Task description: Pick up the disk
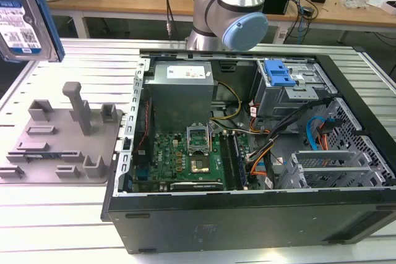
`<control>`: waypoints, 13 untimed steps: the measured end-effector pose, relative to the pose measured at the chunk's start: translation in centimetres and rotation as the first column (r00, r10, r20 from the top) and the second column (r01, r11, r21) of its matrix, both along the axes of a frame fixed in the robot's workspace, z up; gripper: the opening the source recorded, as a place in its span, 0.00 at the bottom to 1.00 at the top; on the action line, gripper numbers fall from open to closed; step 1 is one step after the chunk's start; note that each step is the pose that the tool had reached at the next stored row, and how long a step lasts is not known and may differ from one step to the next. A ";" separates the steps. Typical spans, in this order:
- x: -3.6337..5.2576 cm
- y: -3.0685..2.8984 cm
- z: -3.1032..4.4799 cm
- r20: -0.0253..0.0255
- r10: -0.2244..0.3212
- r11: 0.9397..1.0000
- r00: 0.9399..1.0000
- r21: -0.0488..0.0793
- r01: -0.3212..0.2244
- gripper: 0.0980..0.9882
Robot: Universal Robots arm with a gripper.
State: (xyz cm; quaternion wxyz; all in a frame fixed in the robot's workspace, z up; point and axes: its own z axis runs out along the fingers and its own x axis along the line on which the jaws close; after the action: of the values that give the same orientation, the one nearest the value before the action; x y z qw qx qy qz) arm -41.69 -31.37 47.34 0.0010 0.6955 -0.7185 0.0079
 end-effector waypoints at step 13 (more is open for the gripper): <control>0.00 0.00 0.58 0.001 0.000 1.000 1.000 0.000 0.000 0.30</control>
State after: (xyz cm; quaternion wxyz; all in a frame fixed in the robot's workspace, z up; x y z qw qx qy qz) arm -41.69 -31.37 47.92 0.0008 0.6955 -0.7185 0.0082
